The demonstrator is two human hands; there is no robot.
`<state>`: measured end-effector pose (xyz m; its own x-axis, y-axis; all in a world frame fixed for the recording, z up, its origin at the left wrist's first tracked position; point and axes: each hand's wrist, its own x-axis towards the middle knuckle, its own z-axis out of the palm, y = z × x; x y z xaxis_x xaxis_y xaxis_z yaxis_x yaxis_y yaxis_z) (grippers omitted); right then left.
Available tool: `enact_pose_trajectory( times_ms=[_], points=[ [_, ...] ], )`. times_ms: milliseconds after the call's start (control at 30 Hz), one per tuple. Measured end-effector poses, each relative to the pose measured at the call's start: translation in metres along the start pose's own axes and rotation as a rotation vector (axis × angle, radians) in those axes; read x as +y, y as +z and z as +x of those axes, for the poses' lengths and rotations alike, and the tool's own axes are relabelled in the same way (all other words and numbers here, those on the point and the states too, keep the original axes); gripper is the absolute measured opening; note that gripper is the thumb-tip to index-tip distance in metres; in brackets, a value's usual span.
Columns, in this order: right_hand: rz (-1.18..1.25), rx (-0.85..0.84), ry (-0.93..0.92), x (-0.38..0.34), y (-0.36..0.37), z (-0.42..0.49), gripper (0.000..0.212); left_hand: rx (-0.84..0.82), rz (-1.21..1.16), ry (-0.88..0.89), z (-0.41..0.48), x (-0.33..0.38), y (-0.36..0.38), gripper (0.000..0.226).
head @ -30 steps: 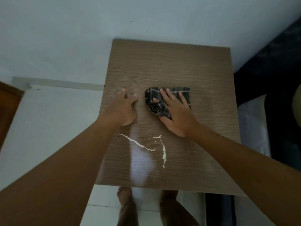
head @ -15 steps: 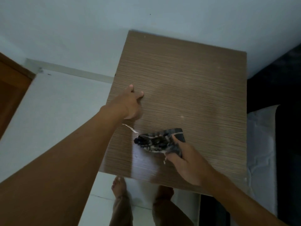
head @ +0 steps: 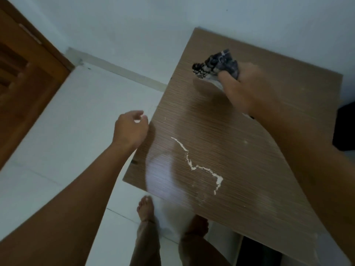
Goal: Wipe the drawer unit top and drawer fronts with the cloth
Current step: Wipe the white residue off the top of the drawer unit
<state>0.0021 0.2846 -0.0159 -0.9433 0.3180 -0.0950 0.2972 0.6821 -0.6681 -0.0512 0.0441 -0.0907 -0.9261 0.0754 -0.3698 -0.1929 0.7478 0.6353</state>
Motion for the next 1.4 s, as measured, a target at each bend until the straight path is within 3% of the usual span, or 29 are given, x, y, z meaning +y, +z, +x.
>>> enact_pose_trajectory(
  times_ms=[67,167,233,300,367,567,733,900,1400],
  points=[
    [-0.075,-0.053,-0.038,0.003,0.017,0.027,0.03,-0.084,-0.026,-0.1,-0.011,-0.014,-0.006,0.029],
    [-0.153,-0.201,-0.033,0.012,0.044,0.06,0.029,-0.142,-0.026,-0.116,-0.024,-0.026,-0.007,0.024],
    [-0.226,-0.267,0.021,0.016,0.061,0.073,0.046,-0.13,-0.042,-0.115,-0.026,-0.031,-0.006,0.022],
    [-0.219,-0.238,0.054,0.016,0.075,0.076,0.062,-0.131,-0.094,-0.147,-0.024,-0.033,-0.006,0.019],
    [-0.184,-0.177,0.025,0.014,0.087,0.074,0.065,-0.143,-0.159,-0.201,-0.021,-0.033,-0.006,0.016],
    [-0.213,-0.256,-0.187,0.003,0.098,0.06,0.063,-0.191,-0.258,-0.297,-0.015,-0.035,-0.008,0.014],
    [-0.226,-0.359,-0.478,0.015,0.119,0.039,0.068,-0.224,-0.273,-0.314,-0.013,-0.033,-0.012,0.014],
    [-0.216,-0.454,-0.623,0.021,0.125,0.009,0.071,-0.313,-0.269,-0.354,-0.015,-0.04,-0.021,0.016],
    [-0.06,-0.653,-0.624,0.054,0.098,-0.114,0.071,-0.286,-0.315,-0.411,-0.019,-0.042,-0.019,0.018]
  ],
)
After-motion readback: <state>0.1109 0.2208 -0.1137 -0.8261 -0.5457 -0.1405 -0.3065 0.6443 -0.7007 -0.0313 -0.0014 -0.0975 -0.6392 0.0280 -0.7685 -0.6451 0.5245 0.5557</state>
